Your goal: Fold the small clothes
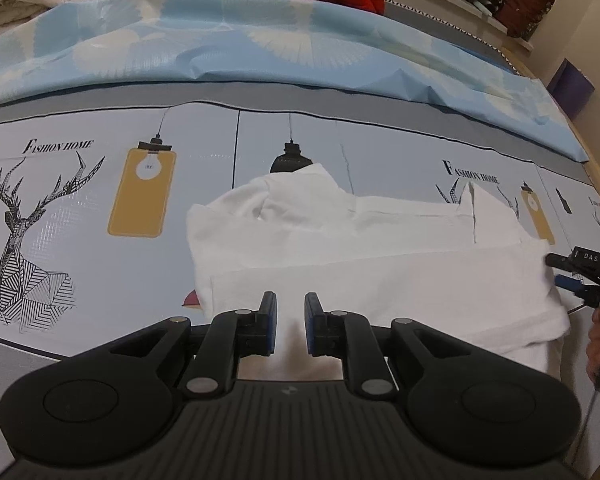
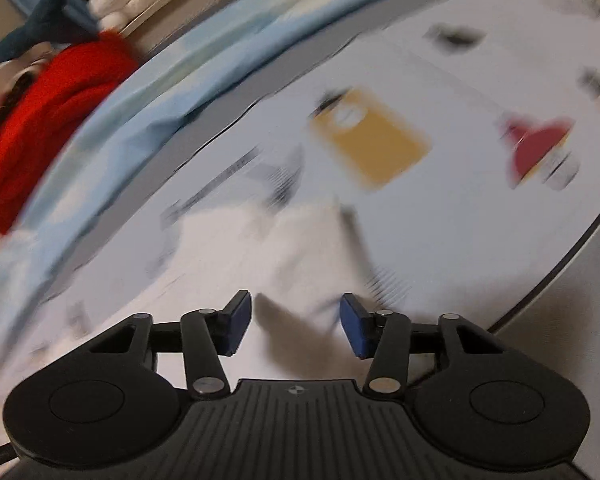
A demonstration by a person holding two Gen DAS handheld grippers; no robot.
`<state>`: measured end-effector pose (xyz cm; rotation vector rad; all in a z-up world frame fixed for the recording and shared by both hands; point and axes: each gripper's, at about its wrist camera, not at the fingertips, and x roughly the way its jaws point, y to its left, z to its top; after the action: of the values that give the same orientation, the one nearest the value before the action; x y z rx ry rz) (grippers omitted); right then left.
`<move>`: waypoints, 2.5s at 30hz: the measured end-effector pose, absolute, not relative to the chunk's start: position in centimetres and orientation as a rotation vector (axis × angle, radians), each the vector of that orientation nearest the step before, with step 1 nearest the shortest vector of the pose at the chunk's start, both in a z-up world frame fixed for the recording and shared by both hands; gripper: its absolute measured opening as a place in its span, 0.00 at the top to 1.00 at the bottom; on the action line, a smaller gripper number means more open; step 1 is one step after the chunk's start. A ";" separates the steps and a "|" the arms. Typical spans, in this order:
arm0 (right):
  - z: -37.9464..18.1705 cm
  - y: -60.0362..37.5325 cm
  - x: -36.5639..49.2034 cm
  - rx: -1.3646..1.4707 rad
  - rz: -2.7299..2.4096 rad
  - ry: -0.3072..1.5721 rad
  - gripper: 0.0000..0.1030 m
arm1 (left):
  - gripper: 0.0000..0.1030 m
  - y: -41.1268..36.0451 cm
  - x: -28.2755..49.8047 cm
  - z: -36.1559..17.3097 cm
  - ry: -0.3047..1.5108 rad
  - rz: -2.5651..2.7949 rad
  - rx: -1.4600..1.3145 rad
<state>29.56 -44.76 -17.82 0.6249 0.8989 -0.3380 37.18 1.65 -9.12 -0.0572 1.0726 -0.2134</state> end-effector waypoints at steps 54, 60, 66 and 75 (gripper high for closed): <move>-8.6 -36.7 -4.6 0.307 -0.223 0.874 0.45 | 0.59 5.0 1.0 -7.0 0.811 -0.156 0.025; -12.0 -37.6 -3.6 0.310 -0.277 0.976 0.45 | 0.59 6.7 3.1 -10.4 0.927 -0.096 -0.033; -15.0 -39.4 -2.8 0.367 -0.356 1.065 0.43 | 0.43 7.6 5.4 -13.2 1.057 -0.037 -0.082; -17.5 -38.1 -1.9 0.224 -0.363 1.157 0.33 | 0.40 6.7 6.6 -16.7 1.143 -0.020 -0.007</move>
<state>-1.86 -38.05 -17.53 0.2241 1.1570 -0.3630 6.63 6.75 -16.74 -0.0072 1.1428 -0.0196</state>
